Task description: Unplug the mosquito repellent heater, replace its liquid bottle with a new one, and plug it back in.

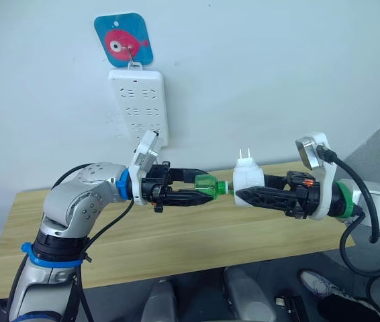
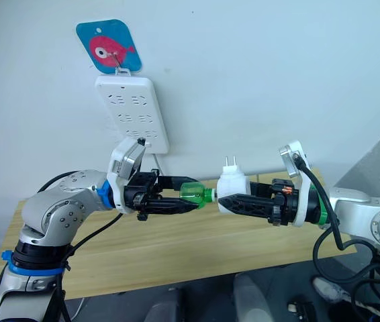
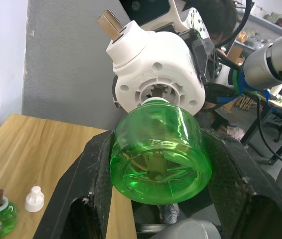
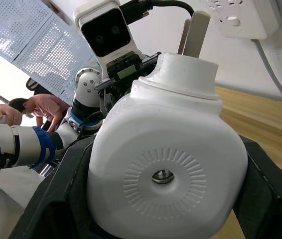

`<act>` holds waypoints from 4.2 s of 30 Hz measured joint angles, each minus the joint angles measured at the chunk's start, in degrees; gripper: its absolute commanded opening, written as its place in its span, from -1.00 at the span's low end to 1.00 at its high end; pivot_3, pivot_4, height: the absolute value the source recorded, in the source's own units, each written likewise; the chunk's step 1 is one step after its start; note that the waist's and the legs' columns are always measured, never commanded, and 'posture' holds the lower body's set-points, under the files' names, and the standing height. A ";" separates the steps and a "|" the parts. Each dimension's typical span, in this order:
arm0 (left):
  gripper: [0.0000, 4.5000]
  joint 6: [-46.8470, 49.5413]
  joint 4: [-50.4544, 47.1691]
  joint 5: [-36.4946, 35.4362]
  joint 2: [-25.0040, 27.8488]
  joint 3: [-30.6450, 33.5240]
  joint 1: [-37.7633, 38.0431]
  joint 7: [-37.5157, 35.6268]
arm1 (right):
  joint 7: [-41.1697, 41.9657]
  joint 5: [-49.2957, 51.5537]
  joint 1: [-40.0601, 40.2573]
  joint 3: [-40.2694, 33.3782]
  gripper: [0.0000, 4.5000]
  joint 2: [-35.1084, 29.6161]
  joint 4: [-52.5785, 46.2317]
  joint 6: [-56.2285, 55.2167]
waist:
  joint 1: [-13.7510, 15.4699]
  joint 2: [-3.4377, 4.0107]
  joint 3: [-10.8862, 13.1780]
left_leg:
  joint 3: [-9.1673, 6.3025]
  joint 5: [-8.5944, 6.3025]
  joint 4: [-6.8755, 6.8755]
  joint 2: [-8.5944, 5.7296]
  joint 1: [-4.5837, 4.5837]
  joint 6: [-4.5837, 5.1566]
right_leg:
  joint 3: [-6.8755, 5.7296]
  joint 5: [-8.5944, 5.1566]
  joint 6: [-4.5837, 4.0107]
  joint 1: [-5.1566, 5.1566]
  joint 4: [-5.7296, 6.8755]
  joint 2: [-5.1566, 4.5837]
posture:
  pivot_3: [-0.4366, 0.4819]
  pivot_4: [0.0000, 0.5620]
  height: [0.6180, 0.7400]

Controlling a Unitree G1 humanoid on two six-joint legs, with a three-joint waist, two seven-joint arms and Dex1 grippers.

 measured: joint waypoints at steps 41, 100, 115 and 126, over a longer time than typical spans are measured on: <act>0.00 1.08 -0.24 -0.64 -0.83 0.57 0.01 3.18 | -1.66 -0.90 0.91 -0.02 0.40 0.38 -0.45 -2.40 | -0.03 0.00 -0.03 | -0.01 0.00 0.02 0.00 0.01 0.00 | 0.00 0.00 0.00 0.00 0.04 0.00 | -0.48 -0.47 0.89; 0.00 0.56 -0.33 -0.79 0.88 0.42 0.86 2.29 | 1.67 -4.12 0.36 0.69 0.40 -0.57 0.94 -1.47 | -0.10 0.03 -0.95 | 0.00 0.00 0.05 -0.01 0.03 0.00 | 0.00 0.00 0.00 0.02 0.08 0.01 | -0.48 -0.49 0.89; 0.00 0.55 -0.26 -0.66 0.58 0.41 0.86 2.44 | -0.01 -4.63 -0.55 1.17 0.40 2.94 1.24 -1.45 | -0.09 0.04 -1.00 | -0.01 0.00 0.05 0.00 0.04 0.00 | 0.01 0.00 0.00 0.02 0.09 0.01 | -0.48 -0.48 0.89; 0.00 0.32 0.21 -0.17 -0.86 1.29 0.85 2.82 | -0.24 -4.43 -1.67 1.08 0.40 2.84 1.30 -1.32 | -0.11 0.04 -1.01 | -0.01 0.00 0.05 0.00 0.04 0.00 | 0.01 0.00 0.00 0.02 0.09 0.02 | -0.48 -0.47 0.89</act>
